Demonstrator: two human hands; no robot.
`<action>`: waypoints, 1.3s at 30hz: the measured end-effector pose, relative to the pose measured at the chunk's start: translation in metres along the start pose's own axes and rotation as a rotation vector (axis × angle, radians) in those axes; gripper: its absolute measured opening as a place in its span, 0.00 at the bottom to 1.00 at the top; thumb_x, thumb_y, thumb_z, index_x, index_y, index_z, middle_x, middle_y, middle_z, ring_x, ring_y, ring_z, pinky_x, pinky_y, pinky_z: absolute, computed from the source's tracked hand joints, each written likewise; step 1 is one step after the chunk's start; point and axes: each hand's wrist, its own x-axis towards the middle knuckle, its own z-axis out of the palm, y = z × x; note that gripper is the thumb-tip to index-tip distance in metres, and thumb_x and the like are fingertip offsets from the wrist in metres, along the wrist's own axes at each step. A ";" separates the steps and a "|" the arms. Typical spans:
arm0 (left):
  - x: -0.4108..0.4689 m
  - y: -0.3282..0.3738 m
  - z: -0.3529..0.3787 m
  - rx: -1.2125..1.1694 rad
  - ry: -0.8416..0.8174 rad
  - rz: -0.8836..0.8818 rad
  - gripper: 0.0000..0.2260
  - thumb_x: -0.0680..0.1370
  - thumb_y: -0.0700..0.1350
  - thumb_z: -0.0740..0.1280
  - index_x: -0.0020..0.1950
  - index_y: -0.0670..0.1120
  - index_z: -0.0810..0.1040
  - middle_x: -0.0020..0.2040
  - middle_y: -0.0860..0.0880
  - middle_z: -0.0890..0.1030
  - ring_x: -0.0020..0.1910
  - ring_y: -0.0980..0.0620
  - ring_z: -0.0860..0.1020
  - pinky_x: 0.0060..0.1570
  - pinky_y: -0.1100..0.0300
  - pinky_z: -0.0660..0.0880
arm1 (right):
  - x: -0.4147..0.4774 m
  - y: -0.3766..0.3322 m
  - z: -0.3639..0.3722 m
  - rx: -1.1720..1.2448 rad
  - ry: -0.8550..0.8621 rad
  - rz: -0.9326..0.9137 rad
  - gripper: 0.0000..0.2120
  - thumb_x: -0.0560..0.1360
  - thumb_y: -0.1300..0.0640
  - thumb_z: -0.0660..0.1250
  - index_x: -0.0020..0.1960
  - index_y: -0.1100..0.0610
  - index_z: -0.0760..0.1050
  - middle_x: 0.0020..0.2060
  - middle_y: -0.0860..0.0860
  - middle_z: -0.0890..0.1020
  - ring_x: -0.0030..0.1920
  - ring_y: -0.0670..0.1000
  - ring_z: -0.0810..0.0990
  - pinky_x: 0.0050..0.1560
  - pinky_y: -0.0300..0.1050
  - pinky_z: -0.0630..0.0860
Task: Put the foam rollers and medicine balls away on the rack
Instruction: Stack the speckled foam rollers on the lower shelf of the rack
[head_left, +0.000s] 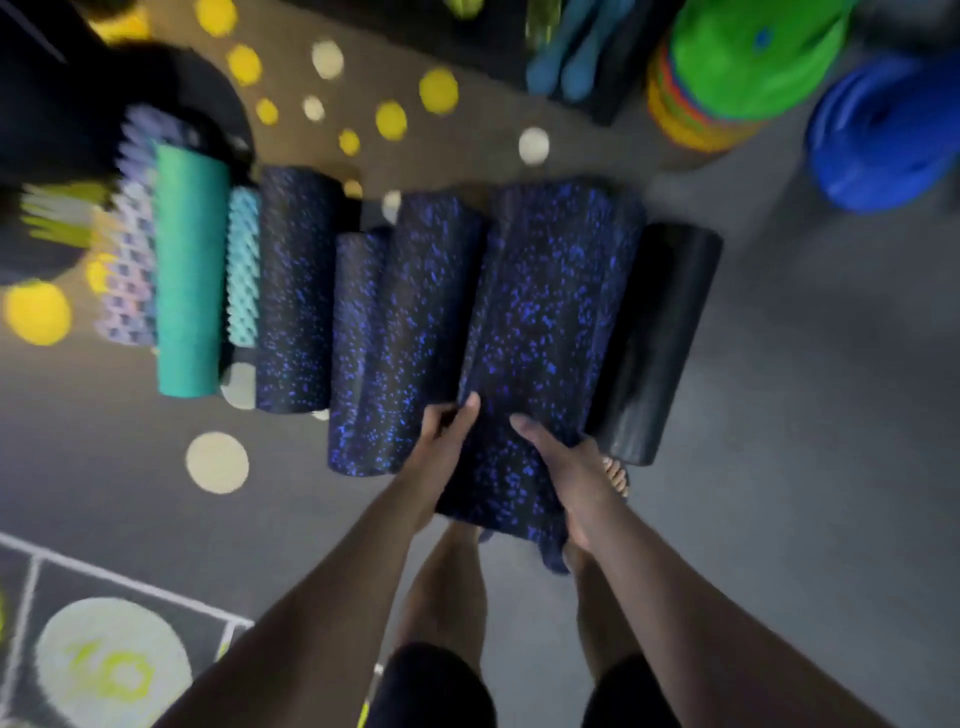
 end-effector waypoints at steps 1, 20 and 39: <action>-0.039 0.019 -0.007 -0.022 -0.008 0.021 0.23 0.74 0.67 0.68 0.61 0.54 0.75 0.58 0.54 0.80 0.53 0.61 0.77 0.58 0.59 0.72 | -0.039 -0.024 -0.004 0.002 -0.069 0.015 0.51 0.50 0.35 0.85 0.66 0.55 0.75 0.52 0.51 0.87 0.49 0.55 0.87 0.51 0.55 0.84; -0.374 0.261 -0.112 -0.264 -0.435 0.456 0.31 0.68 0.62 0.77 0.68 0.70 0.70 0.63 0.57 0.82 0.60 0.46 0.83 0.52 0.31 0.79 | -0.411 -0.280 -0.002 0.065 -0.176 -0.583 0.20 0.72 0.44 0.75 0.61 0.50 0.80 0.48 0.49 0.88 0.45 0.49 0.88 0.42 0.42 0.82; -0.349 0.352 -0.024 -0.323 -0.363 0.343 0.37 0.65 0.68 0.77 0.70 0.55 0.76 0.63 0.49 0.83 0.61 0.44 0.82 0.63 0.40 0.77 | -0.357 -0.384 -0.067 -0.048 -0.146 -0.622 0.39 0.59 0.28 0.76 0.65 0.45 0.76 0.53 0.43 0.86 0.52 0.48 0.86 0.59 0.52 0.82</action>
